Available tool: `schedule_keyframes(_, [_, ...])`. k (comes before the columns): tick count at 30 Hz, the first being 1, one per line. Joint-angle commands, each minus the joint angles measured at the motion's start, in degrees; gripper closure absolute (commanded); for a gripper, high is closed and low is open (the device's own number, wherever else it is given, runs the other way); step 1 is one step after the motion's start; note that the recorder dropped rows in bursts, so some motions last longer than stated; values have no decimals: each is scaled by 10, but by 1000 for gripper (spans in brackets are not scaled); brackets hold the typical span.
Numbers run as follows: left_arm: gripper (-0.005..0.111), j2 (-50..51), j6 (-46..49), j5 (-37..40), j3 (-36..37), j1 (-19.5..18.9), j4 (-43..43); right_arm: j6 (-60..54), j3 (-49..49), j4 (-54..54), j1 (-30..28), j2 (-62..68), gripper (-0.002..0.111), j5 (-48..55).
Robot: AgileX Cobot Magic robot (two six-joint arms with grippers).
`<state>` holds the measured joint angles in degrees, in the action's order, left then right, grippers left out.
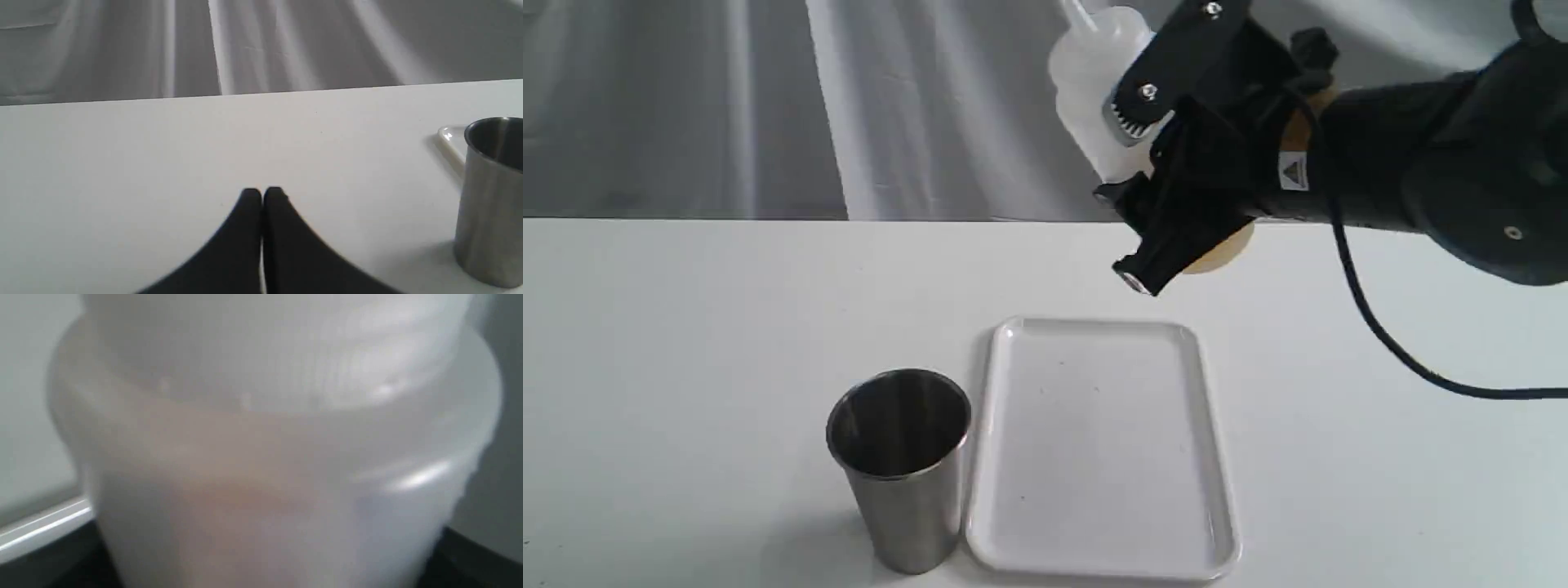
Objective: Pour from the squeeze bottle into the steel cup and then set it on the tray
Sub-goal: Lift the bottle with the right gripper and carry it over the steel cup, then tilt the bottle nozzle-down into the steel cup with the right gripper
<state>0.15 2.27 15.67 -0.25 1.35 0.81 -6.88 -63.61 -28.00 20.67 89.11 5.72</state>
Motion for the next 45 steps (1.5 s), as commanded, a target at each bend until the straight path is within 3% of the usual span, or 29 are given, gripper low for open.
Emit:
schedule_keyframes(1, [107,-1,-2,-4,3,-1,1,31,-30,-97,30,-8,108,47])
schedule_keyframes(12, [107,-1,-2,-4,3,-1,1,232,-38,-364,108,-7,108,135])
schedule_keyframes(28, [107,-1,-1,-4,3,-1,1,445,-38,-579,188,83,108,305])
schedule_keyframes(45, [107,-1,-3,-4,3,-1,1,465,15,-677,222,95,108,335])
